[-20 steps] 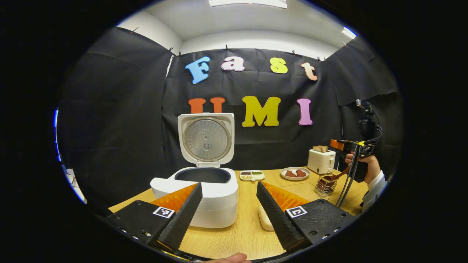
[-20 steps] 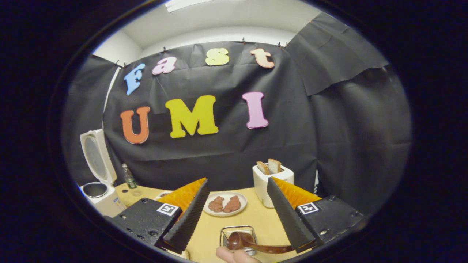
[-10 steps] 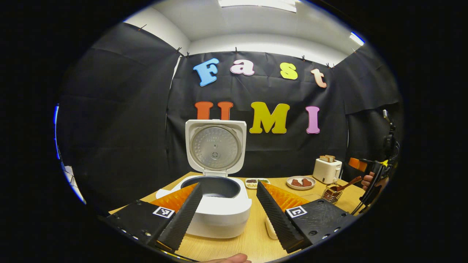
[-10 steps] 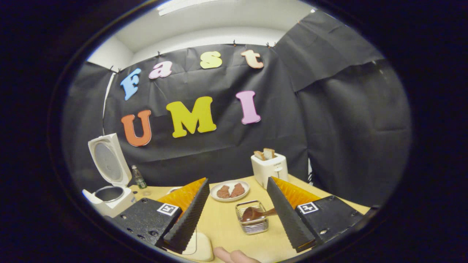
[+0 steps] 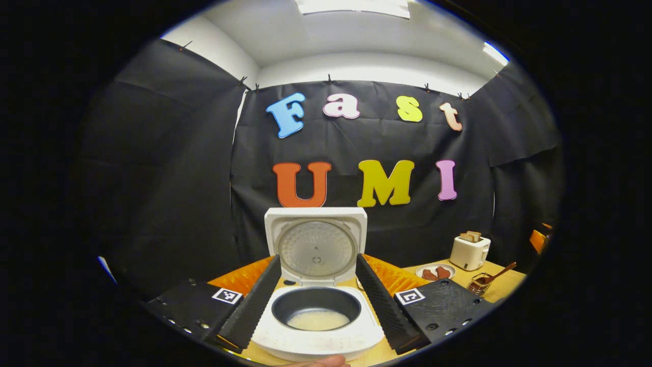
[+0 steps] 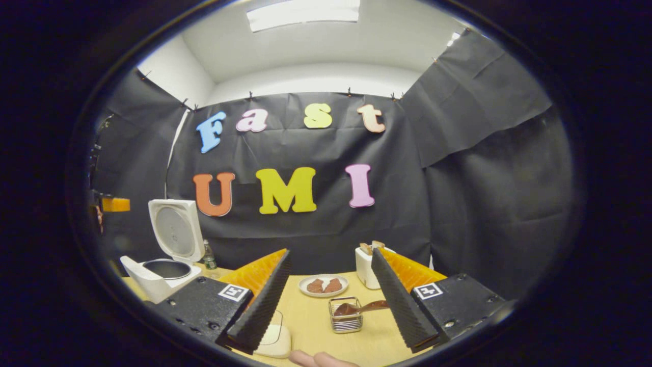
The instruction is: Close the left gripper, press the button to open the rice cooker; take a wooden spoon from the chopstick holder with the right hand, scoop a spoonful of rice and pour it into the rice cooker, then put the wooden spoon back into the chopstick holder.
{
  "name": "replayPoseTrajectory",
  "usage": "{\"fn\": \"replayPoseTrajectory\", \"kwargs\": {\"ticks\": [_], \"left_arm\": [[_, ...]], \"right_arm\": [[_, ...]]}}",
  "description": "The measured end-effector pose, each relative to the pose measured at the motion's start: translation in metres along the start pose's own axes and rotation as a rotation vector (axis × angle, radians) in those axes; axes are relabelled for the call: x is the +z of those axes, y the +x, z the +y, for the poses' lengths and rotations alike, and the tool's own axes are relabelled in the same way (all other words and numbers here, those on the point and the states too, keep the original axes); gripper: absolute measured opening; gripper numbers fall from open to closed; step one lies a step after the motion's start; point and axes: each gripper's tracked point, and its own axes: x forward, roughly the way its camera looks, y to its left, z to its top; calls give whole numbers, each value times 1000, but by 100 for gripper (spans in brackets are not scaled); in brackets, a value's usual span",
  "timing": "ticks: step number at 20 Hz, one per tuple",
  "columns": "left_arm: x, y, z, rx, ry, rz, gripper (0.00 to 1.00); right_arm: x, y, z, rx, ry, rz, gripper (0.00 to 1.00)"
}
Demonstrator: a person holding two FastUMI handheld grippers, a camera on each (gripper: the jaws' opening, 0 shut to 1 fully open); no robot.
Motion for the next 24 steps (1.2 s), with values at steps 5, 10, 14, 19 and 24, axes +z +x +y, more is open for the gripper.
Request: {"fn": "replayPoseTrajectory", "kwargs": {"ticks": [5,10,14,19,24], "left_arm": [[61,63,34,56,42,-117,95],[60,135,26,13,5,-108,96],[41,193,14,18,-18,-75,96],[12,251,18,102,-38,14,96],[-16,256,36,159,-16,170,97]], "right_arm": [[-15,13,7,49,52,17,100],[-33,30,27,134,26,21,100],[-52,41,38,172,39,56,94],[-62,33,40,145,26,75,100],[-39,3,48,156,-35,22,100]]}}
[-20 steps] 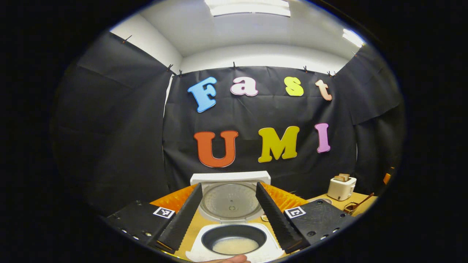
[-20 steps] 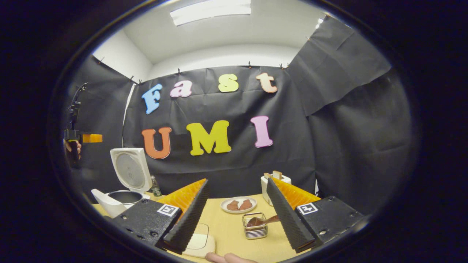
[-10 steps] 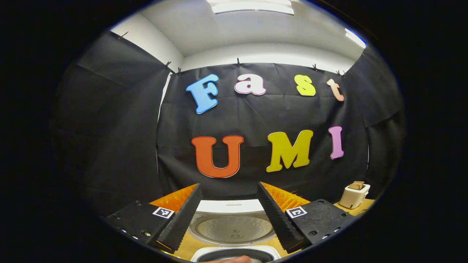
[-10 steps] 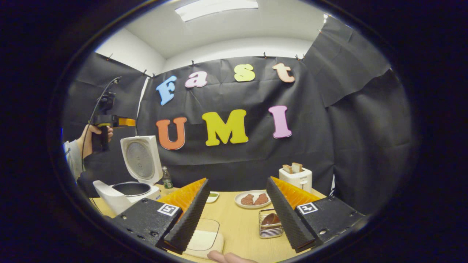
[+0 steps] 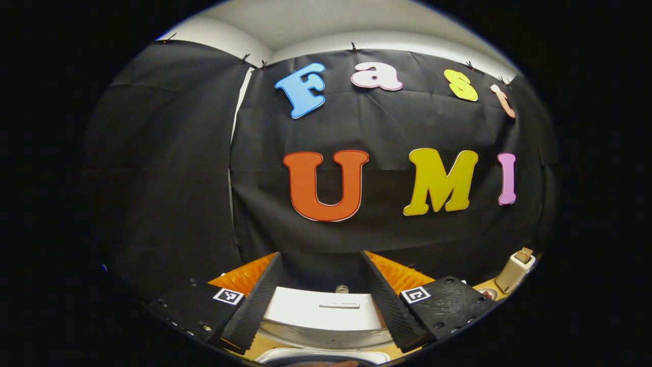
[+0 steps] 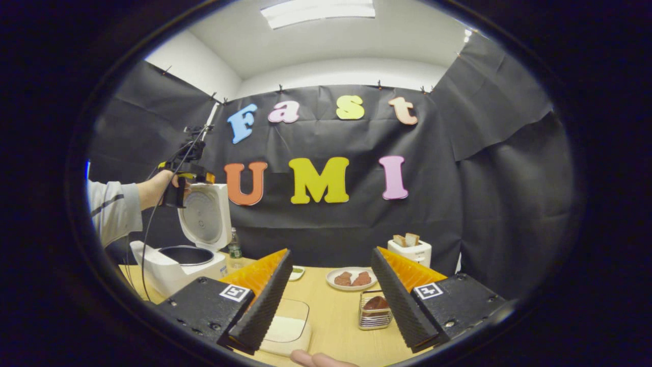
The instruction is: Close the left gripper, press the button to open the rice cooker; take a wooden spoon from the chopstick holder with the right hand, scoop a spoonful of rice and pour it into the rice cooker, then put the wooden spoon back into the chopstick holder.
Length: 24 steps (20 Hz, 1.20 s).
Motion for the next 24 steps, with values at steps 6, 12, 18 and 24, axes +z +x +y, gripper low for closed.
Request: {"fn": "replayPoseTrajectory", "kwargs": {"ticks": [6,12,18,24], "left_arm": [[-14,-52,7,-79,14,136,99],[-53,-116,0,-191,20,257,96],[-111,-166,-3,-256,47,444,95],[-143,-193,6,-239,58,587,98]], "right_arm": [[9,-26,62,164,-22,22,94],[27,-58,98,153,-92,27,100],[34,-103,119,220,-270,-16,100],[31,-106,107,220,-165,23,100]]}}
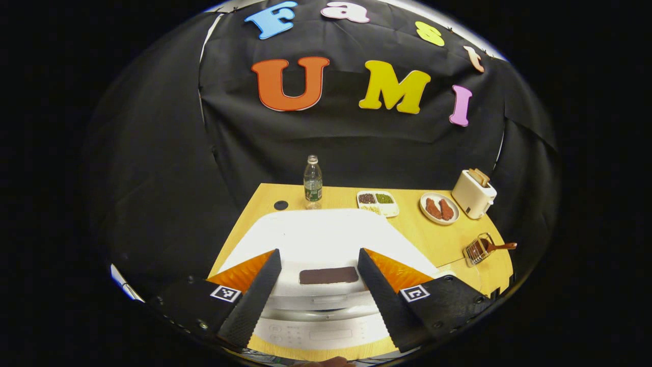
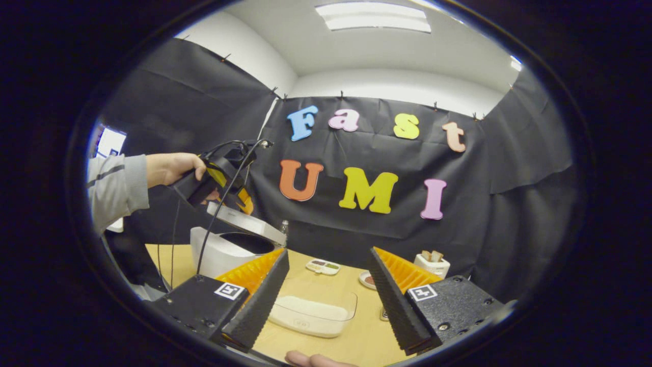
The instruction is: Close the left gripper, press the button to open the rice cooker; take a wooden spoon from the chopstick holder with the right hand, scoop a spoonful of rice and pour it into the rice cooker, then put the wooden spoon back into the chopstick holder.
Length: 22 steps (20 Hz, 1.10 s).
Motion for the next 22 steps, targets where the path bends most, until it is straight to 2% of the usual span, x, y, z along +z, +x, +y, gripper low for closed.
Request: {"fn": "replayPoseTrajectory", "kwargs": {"ticks": [5,8,15,22], "left_arm": [[-60,0,-6,26,-24,206,99],[-81,2,-13,17,-6,254,99],[-85,3,-15,3,19,190,99],[-83,4,-15,8,43,-19,99]], "right_arm": [[4,-6,-25,-81,6,11,100],[3,-5,-17,-70,13,15,100],[-1,2,-5,-43,13,29,100],[-12,4,-30,-111,40,45,100]]}}
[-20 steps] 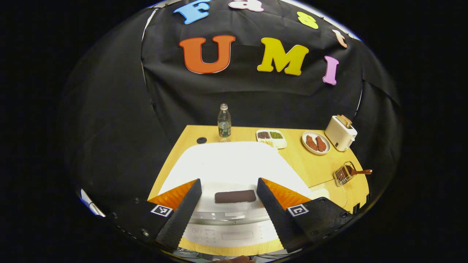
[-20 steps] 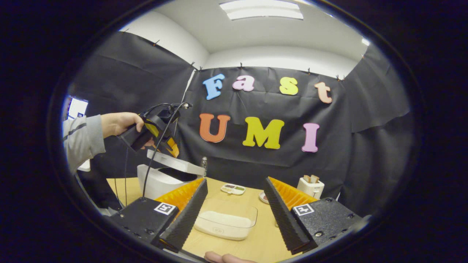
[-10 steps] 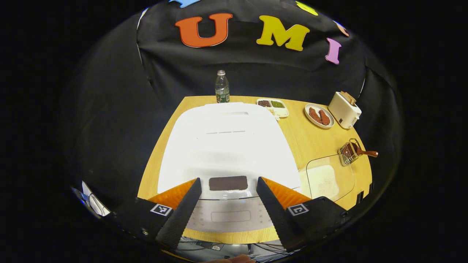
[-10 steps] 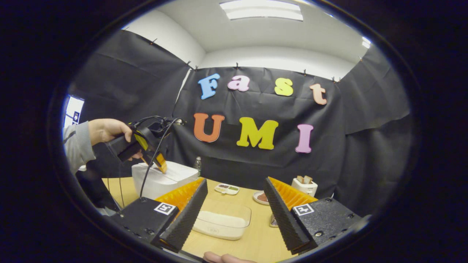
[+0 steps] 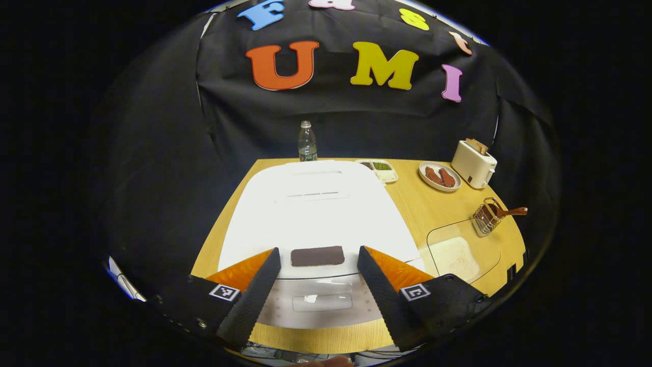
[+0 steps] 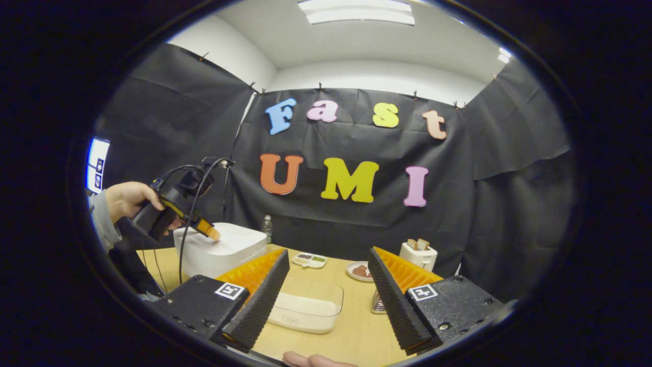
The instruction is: Close the left gripper, press the button to open the rice cooker; take a wooden spoon from the chopstick holder with the right hand, scoop a spoonful of rice and pour it into the rice cooker, then put the wooden spoon back into the chopstick holder.
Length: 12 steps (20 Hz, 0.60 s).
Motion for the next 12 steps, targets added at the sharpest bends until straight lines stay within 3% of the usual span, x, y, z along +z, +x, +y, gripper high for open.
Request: {"fn": "replayPoseTrajectory", "kwargs": {"ticks": [4,12], "left_arm": [[3,1,3,36,-12,-103,99],[7,-12,-5,56,-8,-157,96]], "right_arm": [[1,0,-5,-18,7,-3,100],[-8,7,-18,-46,24,10,100]]}}
